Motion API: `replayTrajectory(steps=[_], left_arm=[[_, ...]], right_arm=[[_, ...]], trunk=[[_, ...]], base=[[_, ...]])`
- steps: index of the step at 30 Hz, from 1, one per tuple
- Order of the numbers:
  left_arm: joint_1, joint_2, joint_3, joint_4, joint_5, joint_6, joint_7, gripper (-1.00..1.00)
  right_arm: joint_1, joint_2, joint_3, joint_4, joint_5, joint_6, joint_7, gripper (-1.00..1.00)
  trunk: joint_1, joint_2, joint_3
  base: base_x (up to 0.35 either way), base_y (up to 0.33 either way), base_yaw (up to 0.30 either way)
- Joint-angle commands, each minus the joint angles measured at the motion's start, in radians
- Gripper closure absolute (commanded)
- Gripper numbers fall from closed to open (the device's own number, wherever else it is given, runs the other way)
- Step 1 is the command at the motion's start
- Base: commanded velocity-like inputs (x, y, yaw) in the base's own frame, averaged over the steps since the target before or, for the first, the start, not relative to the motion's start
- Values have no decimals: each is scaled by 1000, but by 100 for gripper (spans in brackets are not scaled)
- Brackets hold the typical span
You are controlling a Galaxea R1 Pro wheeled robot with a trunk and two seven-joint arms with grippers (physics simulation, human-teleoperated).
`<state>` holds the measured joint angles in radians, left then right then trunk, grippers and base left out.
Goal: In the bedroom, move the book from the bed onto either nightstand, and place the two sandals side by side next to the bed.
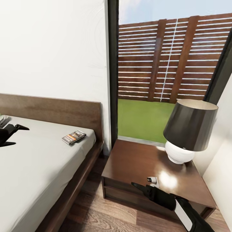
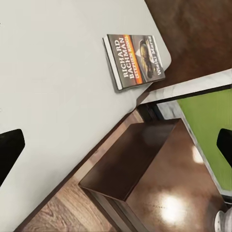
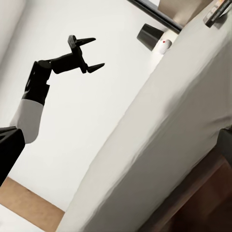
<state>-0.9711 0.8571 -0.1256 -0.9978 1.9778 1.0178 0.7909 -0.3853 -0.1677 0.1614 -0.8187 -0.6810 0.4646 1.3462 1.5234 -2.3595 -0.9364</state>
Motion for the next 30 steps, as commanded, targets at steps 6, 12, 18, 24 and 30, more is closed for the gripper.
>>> replayTrajectory(steps=[6, 12, 18, 24, 30], left_arm=[[-1, -2, -27, 11, 9, -2, 10, -100], [-1, -2, -36, 14, 12, -3, 9, -100], [-1, -4, -38, 14, 13, -4, 8, -100], [-1, -4, -38, 15, 13, -4, 8, -100], [-1, -4, -39, 16, 12, -4, 8, -100]], right_arm=[[0, -2, 3, 1, -9, 11, -2, -100], [0, -3, 3, 1, -9, 11, -2, -100], [0, -2, 3, 8, -9, 11, -2, -100], [0, -1, 2, 19, -9, 11, -2, -100], [0, -1, 1, 22, -9, 11, -3, -100]], trunk=[[0, 0, -1], [0, 0, -1], [0, 0, -1], [0, 0, -1], [0, 0, -1]], base=[[82, 0, 0], [107, 0, 0], [115, 0, 0], [121, 0, 0], [123, 0, 0]])
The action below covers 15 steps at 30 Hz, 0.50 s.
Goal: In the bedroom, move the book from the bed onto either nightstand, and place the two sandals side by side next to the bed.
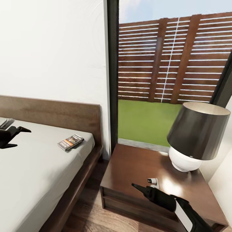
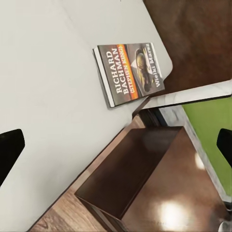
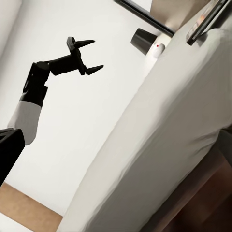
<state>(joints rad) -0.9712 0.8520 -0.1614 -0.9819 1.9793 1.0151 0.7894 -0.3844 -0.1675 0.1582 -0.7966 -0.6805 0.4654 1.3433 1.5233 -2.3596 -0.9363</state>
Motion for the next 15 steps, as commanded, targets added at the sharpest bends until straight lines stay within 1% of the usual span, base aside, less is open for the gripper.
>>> replayTrajectory(steps=[1, 9, 15], left_arm=[[-1, 1, -3, 0, 10, -1, 10, -100], [-1, 1, -3, 0, 10, -1, 10, -100], [-1, 1, -3, 0, 10, -1, 10, -100]], right_arm=[[-1, -1, 4, 0, -10, 10, 0, -100], [-1, -1, 6, 2, -9, 12, -3, -100], [-1, 0, 6, 30, -11, 14, -1, -100]], trunk=[[0, 0, -1], [0, 0, -1], [0, 0, -1]], base=[[124, 0, 0], [124, 0, 0], [124, 0, 0]])
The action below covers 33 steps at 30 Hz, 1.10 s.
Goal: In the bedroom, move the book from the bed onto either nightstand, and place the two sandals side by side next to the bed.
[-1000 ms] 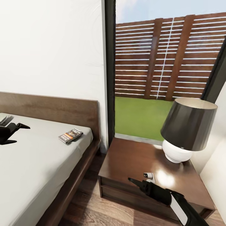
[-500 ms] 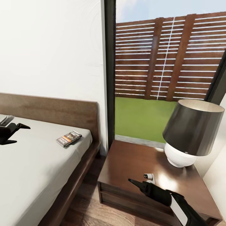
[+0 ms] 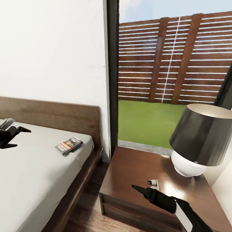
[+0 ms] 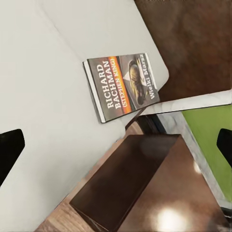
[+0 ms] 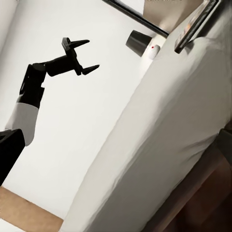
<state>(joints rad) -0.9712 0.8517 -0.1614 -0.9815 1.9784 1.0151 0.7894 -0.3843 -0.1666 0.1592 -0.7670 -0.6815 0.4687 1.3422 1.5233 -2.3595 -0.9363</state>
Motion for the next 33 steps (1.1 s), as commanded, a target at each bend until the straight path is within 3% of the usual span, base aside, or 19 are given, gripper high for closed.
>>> replayTrajectory(steps=[1, 33], left_arm=[[-1, 1, -3, 0, 10, -1, 10, -100], [-1, 1, -3, 14, 10, -1, 9, -100]], right_arm=[[-1, -1, 4, 3, -10, 10, 0, -100], [-1, -1, 5, 14, -9, 13, 2, -100]], trunk=[[0, 0, -1], [0, 0, -1]], base=[[124, 0, 0], [123, 0, -49]])
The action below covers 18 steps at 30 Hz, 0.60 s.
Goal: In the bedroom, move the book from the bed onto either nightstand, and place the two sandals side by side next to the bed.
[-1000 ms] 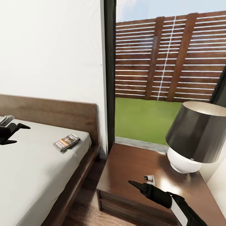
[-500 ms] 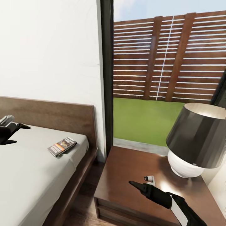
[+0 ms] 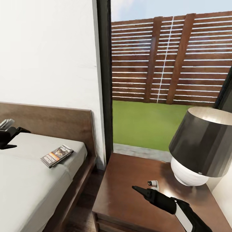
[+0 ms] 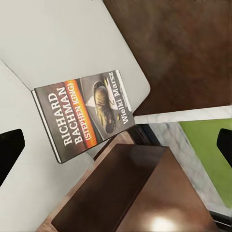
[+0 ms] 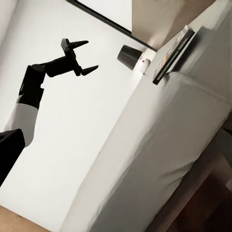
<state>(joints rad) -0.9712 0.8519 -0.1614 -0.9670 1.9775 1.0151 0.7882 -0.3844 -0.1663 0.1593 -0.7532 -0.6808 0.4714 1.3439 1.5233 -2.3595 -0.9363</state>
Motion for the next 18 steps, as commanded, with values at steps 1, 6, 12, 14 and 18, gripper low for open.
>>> replayTrajectory(steps=[1, 6, 12, 14, 18], left_arm=[[-1, 1, -3, 0, 10, -1, 10, -100], [-1, 1, -3, 0, 10, -1, 10, -100], [-1, 1, -3, 1, 10, -1, 10, -100], [-1, 1, -3, 1, 10, -1, 10, -100], [-1, 1, -3, 1, 10, -1, 10, -100]], right_arm=[[-1, -1, 5, 0, -10, 10, 0, -100], [-1, -1, 5, 0, -10, 10, 0, -100], [-1, -1, 5, 0, -10, 10, 0, -100], [-1, -1, 5, 0, -10, 9, -1, -100], [-1, -1, 5, 0, -10, 10, 0, -100]], trunk=[[0, 0, -1], [0, 0, -1], [0, 0, -1], [0, 0, -1], [0, 0, -1]], base=[[116, 0, -6], [114, 0, -3], [111, 0, -1], [109, 0, 0], [109, 0, 0]])
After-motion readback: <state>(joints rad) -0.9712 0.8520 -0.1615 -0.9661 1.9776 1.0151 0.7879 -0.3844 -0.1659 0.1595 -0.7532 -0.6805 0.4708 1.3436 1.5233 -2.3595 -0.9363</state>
